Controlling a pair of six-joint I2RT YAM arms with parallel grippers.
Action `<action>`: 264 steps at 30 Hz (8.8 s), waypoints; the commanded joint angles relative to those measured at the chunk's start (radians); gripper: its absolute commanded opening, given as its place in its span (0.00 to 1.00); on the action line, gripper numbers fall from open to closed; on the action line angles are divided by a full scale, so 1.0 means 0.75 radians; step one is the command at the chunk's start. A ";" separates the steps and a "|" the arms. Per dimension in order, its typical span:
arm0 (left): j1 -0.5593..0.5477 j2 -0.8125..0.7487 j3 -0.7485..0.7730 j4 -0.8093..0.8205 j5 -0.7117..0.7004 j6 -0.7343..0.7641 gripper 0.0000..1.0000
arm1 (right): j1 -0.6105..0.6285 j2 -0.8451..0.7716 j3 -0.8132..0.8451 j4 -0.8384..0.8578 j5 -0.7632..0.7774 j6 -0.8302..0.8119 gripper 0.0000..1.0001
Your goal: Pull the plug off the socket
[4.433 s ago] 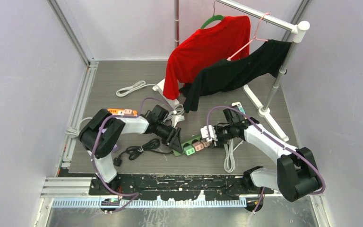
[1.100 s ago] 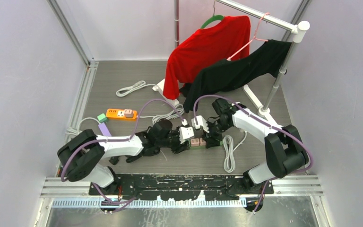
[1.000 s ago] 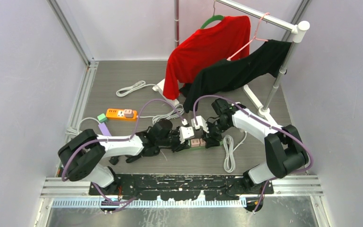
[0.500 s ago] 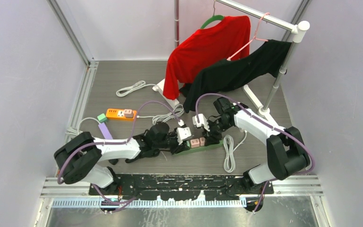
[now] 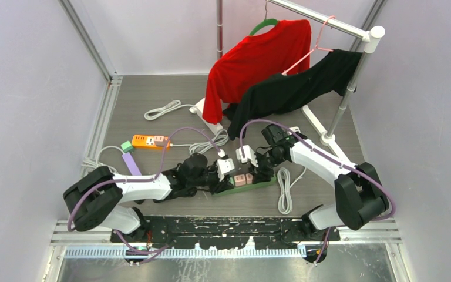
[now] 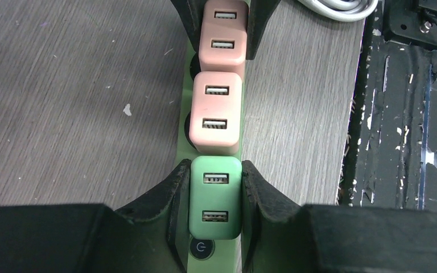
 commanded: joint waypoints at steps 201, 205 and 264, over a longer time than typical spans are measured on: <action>-0.096 0.520 -0.137 0.642 -0.075 -0.003 0.00 | -0.074 -0.120 0.083 -0.114 -0.215 -0.051 0.01; -0.092 0.568 -0.135 0.647 -0.077 -0.016 0.00 | -0.106 -0.146 0.036 -0.230 -0.269 -0.245 0.01; -0.084 -0.676 0.245 -0.526 -0.556 -0.776 0.93 | -0.405 -0.125 0.134 0.452 -0.632 1.628 0.07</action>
